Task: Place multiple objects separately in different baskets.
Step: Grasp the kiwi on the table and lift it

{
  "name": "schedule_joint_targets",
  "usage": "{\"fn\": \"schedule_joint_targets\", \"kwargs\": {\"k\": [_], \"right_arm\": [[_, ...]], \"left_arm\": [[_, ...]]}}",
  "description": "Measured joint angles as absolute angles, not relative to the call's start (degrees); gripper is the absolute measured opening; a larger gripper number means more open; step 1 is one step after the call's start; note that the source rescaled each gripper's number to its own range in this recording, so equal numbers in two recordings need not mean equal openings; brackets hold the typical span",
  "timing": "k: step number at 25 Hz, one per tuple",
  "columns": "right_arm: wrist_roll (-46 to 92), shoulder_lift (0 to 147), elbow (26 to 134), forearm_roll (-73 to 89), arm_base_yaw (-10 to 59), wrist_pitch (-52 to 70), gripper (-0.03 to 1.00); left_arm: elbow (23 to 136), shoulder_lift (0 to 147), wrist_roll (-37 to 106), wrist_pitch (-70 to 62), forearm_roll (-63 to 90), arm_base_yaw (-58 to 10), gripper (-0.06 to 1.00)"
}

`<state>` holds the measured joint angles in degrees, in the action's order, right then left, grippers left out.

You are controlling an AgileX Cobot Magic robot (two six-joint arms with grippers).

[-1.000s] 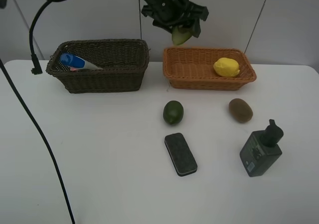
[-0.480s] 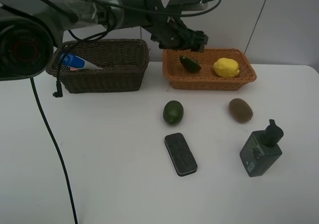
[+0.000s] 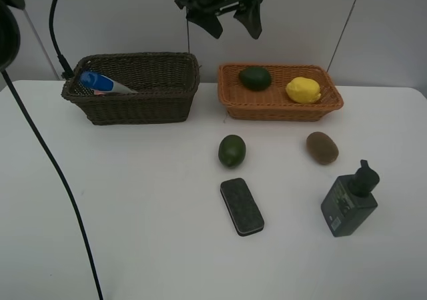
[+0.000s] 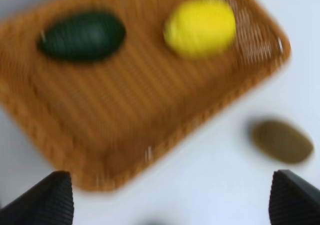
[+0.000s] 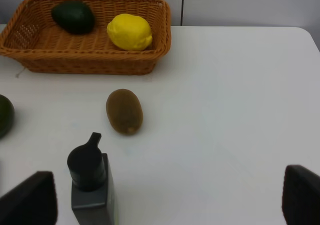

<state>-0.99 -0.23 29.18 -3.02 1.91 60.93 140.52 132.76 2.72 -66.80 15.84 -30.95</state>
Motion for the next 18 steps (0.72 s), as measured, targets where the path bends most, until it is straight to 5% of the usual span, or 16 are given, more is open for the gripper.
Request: {"fn": "schedule_joint_targets", "kwargs": {"k": [9,18], "right_arm": [[-0.99,-0.23,29.18,-3.02,1.91,60.93,0.98],[-0.99,-0.23,29.18,-3.02,1.91,60.93,0.98]], "left_arm": [[137.64,127.49,-0.56,-68.72,7.12,-25.49,1.00],[108.40,106.69,-9.24,-68.61,-0.69,-14.49,1.00]]}}
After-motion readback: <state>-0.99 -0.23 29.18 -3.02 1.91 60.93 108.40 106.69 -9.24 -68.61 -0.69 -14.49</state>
